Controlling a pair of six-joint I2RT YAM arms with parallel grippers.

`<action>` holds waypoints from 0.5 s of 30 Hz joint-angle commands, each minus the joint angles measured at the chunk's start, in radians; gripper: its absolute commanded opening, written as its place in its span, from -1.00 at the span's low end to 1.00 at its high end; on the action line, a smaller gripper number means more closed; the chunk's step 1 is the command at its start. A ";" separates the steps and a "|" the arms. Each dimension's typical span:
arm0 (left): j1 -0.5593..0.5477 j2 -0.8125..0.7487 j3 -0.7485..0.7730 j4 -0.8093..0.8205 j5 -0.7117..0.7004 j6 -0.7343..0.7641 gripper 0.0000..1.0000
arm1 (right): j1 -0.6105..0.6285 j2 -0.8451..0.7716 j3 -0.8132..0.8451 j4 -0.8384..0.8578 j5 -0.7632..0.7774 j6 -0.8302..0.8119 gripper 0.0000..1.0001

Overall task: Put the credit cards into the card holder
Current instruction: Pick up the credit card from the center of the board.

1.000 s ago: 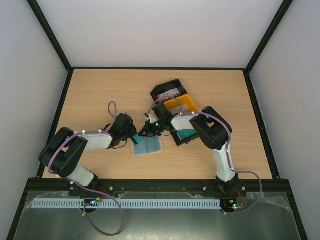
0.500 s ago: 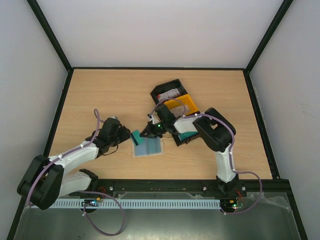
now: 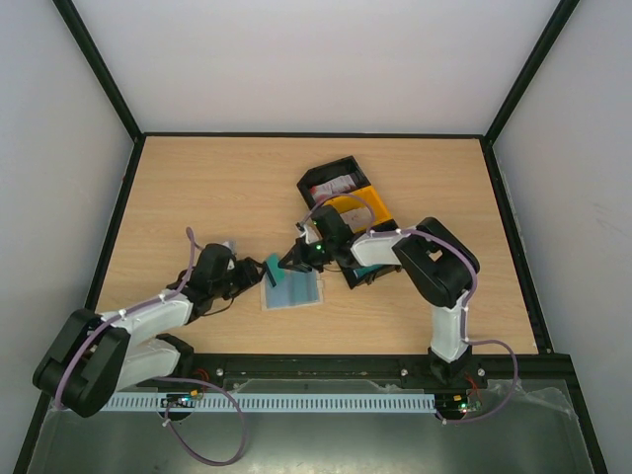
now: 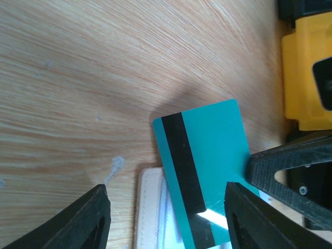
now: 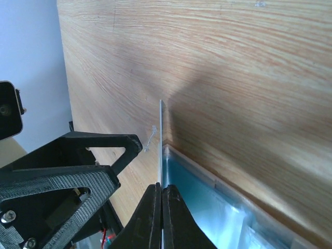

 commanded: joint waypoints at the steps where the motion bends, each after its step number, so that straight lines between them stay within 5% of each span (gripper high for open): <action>1: 0.007 -0.051 -0.049 0.119 0.072 -0.074 0.31 | -0.008 -0.058 -0.036 0.063 -0.007 0.051 -0.96; 15: 0.007 -0.095 -0.132 0.334 0.218 -0.202 0.57 | -0.023 -0.177 -0.164 0.225 -0.045 0.212 -0.96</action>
